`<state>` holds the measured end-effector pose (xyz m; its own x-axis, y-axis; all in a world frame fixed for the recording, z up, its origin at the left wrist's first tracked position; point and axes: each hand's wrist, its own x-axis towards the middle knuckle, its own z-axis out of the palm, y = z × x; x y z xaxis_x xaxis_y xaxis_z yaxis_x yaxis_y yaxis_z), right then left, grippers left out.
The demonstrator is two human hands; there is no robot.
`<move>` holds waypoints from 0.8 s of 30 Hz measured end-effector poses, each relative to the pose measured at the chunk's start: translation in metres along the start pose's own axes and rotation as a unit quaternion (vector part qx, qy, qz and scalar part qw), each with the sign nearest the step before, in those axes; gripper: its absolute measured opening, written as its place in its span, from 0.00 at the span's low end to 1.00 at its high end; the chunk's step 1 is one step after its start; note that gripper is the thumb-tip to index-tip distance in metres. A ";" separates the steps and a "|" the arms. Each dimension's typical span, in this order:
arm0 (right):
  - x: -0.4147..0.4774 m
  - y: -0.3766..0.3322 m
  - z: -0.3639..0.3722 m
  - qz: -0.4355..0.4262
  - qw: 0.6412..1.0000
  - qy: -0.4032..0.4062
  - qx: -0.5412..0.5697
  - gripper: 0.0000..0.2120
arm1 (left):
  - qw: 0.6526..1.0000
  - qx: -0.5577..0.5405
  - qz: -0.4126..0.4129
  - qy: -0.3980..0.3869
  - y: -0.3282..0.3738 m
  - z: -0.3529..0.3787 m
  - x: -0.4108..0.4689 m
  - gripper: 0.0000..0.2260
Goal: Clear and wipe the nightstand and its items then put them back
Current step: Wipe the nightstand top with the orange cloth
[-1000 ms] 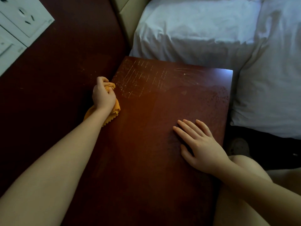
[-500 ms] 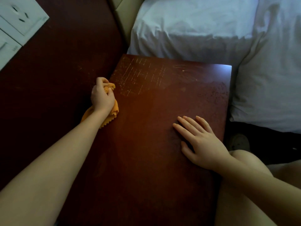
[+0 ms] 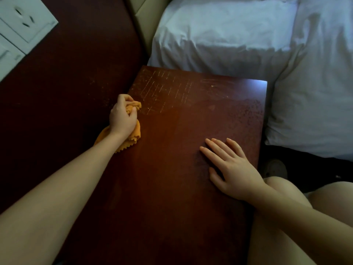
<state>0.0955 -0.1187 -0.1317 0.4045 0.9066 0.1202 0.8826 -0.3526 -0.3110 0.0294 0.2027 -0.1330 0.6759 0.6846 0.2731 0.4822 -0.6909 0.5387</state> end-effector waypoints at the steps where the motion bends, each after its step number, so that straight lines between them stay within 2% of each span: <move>1: 0.000 0.000 0.000 0.000 1.000 0.001 0.000 0.24 | 1.000 0.005 -0.016 0.009 -0.001 0.000 0.002 0.09; 4: 0.000 0.001 0.001 -0.001 1.000 0.002 0.001 0.24 | 0.995 0.013 -0.086 0.045 0.003 0.005 0.013 0.11; 7: 0.000 0.002 0.001 0.001 1.000 -0.004 -0.001 0.25 | 0.993 0.008 -0.107 0.047 0.010 0.008 0.023 0.11; 12: 0.001 0.001 0.000 0.000 1.000 -0.009 0.001 0.25 | 0.999 -0.004 0.014 -0.049 0.016 0.005 0.006 0.10; 15: 0.000 0.001 0.000 0.000 1.000 -0.011 0.006 0.25 | 0.997 -0.014 0.046 -0.065 0.009 -0.005 -0.011 0.10; 17: 0.000 0.001 0.000 -0.001 1.000 -0.007 0.009 0.24 | 0.999 -0.015 0.024 -0.042 0.004 -0.012 -0.013 0.09; 21: 0.001 0.000 0.000 -0.003 1.000 0.008 0.006 0.24 | 0.996 0.017 -0.082 0.040 0.006 -0.006 -0.001 0.10; 24: 0.001 0.000 0.000 -0.003 1.000 0.004 0.001 0.25 | 0.988 0.025 -0.135 0.068 0.016 0.001 0.001 0.11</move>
<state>0.0958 -0.1181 -0.1315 0.4012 0.9068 0.1292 0.8846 -0.3470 -0.3116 0.0386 0.1921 -0.1250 0.4394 0.8679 0.2315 0.6638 -0.4874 0.5673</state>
